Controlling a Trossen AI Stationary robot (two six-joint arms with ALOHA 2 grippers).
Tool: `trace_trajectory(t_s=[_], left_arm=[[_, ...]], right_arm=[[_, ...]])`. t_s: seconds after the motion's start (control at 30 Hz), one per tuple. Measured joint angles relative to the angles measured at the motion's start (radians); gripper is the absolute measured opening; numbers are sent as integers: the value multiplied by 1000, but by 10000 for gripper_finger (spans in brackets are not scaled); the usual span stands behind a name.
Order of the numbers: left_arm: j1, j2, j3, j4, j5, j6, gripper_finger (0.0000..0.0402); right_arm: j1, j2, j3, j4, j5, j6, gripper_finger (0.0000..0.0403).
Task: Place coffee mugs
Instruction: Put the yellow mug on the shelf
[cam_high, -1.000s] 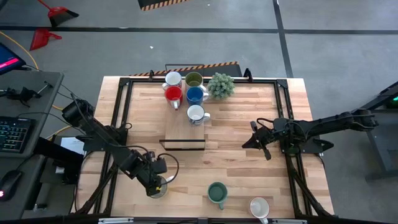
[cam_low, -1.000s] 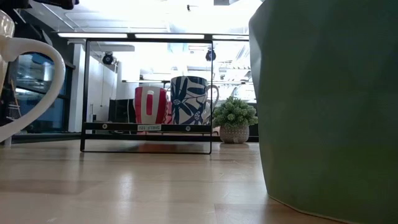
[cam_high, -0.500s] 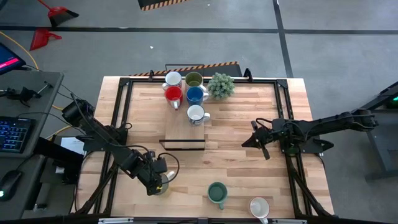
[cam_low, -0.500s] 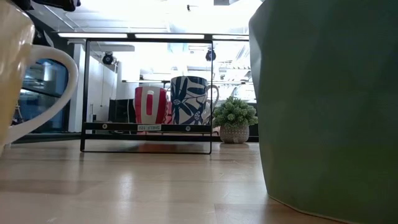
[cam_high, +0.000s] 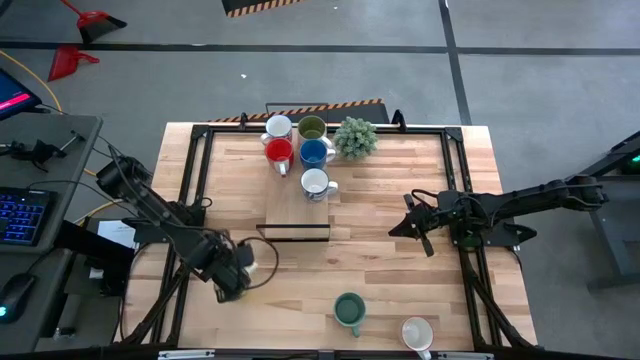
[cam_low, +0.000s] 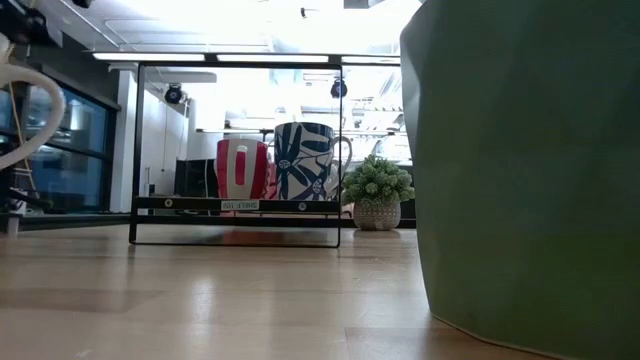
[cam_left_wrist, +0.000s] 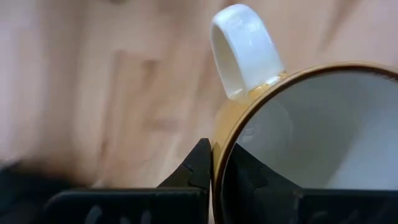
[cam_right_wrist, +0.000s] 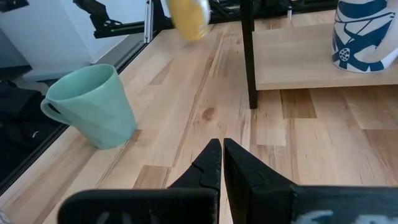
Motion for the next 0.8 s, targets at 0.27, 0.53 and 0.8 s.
trace_trajectory(t_s=[0.27, 0.53, 0.8], left_arm=[[36, -46, 20, -286, -79, -148, 10], [173, -91, 19, -349, -237, -226, 10], [347, -156, 18, -360, -294, -69, 10]], right_arm=[[0, 0, 0, -1, 1, 0, 0], [0, 0, 0, 0, 0, 50, 0], [0, 0, 0, -8, -4, 127, 0]])
